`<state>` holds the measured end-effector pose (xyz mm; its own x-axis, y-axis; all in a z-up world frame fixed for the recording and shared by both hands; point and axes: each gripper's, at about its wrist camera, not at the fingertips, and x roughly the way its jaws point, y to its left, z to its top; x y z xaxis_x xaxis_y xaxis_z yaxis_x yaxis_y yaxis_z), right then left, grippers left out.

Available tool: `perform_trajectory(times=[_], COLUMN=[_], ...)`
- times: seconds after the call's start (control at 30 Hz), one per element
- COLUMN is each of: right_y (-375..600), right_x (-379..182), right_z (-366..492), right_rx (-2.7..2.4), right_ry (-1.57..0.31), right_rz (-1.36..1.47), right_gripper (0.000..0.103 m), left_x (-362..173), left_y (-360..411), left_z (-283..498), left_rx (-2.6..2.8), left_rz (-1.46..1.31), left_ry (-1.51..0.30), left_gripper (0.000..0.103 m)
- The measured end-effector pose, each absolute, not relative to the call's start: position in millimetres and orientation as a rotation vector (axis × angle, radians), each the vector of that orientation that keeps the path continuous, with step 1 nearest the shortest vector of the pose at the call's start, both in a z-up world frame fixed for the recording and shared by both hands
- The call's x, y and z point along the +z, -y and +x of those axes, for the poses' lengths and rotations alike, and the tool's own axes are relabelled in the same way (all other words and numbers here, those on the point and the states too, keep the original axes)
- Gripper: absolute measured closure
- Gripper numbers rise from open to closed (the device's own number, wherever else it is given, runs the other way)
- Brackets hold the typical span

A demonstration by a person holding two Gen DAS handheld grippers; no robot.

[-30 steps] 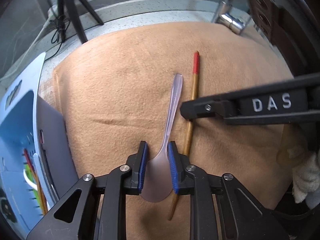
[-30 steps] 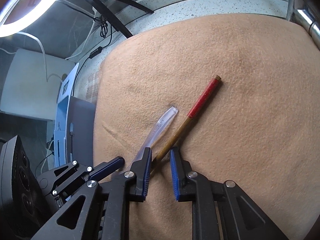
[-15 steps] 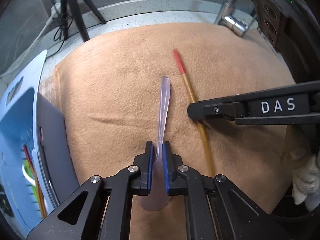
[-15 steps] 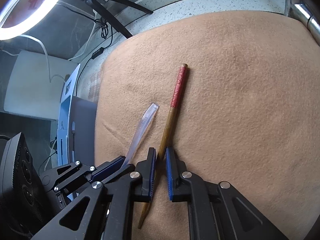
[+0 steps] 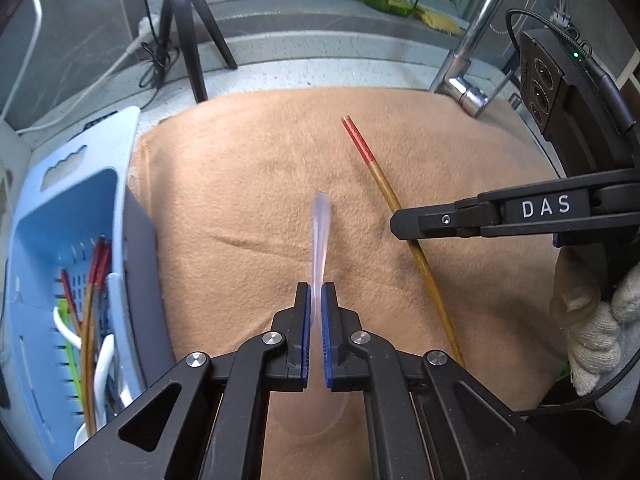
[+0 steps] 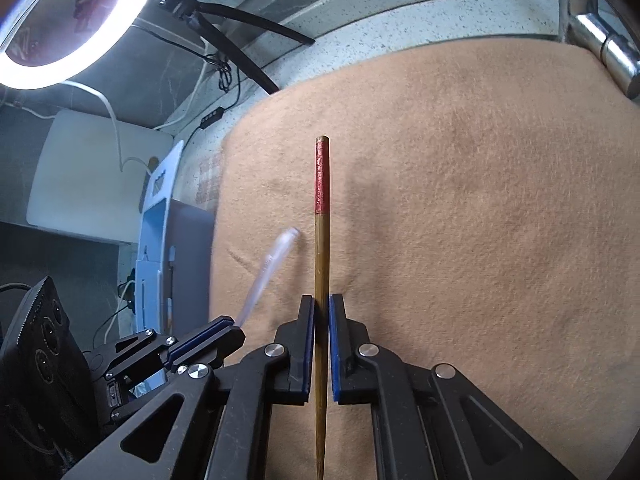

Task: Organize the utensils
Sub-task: 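Carry the pink spoon and chopstick into the blue basket and open both tools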

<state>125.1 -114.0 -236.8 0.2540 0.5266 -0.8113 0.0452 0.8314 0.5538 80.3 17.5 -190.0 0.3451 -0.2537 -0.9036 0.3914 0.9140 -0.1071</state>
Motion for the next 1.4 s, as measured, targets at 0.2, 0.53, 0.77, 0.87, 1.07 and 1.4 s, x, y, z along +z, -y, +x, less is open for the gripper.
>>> perform_trajectory(times=[0.2,0.53,0.77,0.87,1.07,1.4], right_y=[107,108,112,112,112,97], right_x=[-228,-231,-233,-234,-230,-218], right_z=[128,123,120,119,118,119], right_rx=[0.367,0.366,0.359,0.36,0.367,0.403], right_ry=[-1.269,-1.277,-1.278,-1.279,-1.27,-1.246], right_rz=[0.515,0.498,0.506,0.507,0.511,0.511], right_gripper=[0.097,0.097,0.097,0.097,0.097,0.097], left_x=[-204,-213,-225,-225,-212,-180], left_y=[-19,-13,-8,-9,-18,-40], left_z=[79,78,80,82,77,69], left_rx=[-0.404,-0.382,-0.384,-0.385,-0.389,-0.353], left_rz=[0.143,0.191,0.23,0.208,0.147,0.113], left_ry=[-1.178,-1.211,-1.224,-1.22,-1.195,-1.128], left_gripper=[0.1,0.088,0.093,0.096,0.097,0.097])
